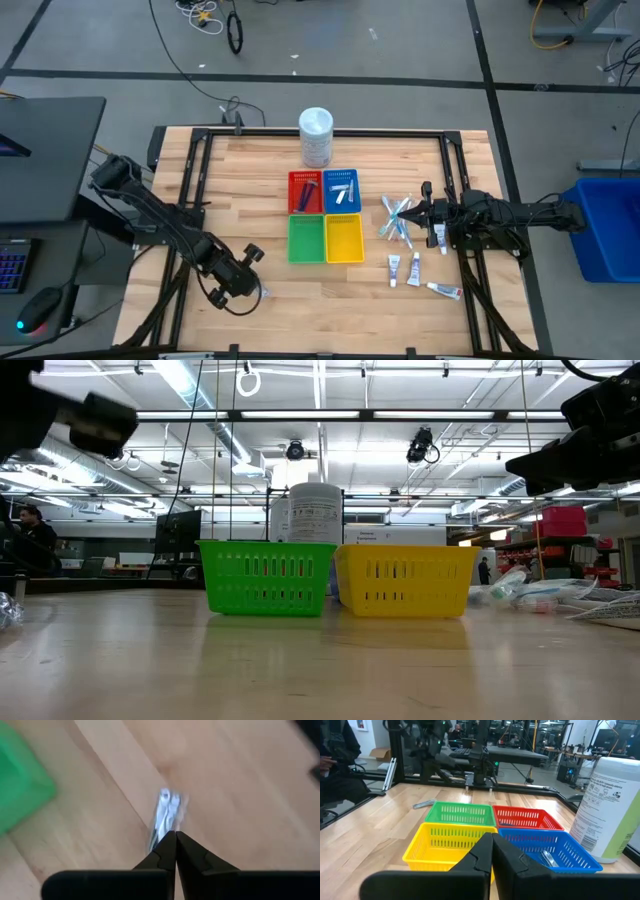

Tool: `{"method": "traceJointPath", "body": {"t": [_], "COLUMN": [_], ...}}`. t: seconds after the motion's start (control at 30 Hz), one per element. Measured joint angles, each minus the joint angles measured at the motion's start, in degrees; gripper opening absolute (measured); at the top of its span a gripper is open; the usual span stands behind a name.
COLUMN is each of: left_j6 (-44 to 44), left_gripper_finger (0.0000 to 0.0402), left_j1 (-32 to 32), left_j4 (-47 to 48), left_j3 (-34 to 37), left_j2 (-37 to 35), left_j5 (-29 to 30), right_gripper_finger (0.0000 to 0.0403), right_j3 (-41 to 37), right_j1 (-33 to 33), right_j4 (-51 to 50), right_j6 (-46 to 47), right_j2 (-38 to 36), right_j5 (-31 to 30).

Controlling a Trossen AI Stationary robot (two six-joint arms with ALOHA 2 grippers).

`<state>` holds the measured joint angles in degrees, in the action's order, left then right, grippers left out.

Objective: Pick & Place Travel size toiletries
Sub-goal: Put the silver nail cutter into the blue bin

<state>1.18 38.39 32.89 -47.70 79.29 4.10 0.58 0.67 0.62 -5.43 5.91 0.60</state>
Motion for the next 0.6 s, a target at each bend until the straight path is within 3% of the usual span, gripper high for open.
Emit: {"method": "traceJointPath", "body": {"t": [0.3,0.6], "left_j6": [-4.78,-4.68], "left_gripper_finger": [0.0014,0.0115], "left_j1": [0.0,-1.06], "left_j4": [-0.73,-0.95], "left_j3": [1.18,1.18], "left_j2": [5.22,5.2], "left_j5": [-0.31,0.4], "right_gripper_finger": [0.0013,0.0013], "right_j3": [0.0,0.0], "right_j1": [0.01,0.02], "right_j4": [0.01,0.0], "right_j6": [0.02,0.01], "right_j2": [0.02,0.0], "right_j5": [-0.02,-0.02]}}
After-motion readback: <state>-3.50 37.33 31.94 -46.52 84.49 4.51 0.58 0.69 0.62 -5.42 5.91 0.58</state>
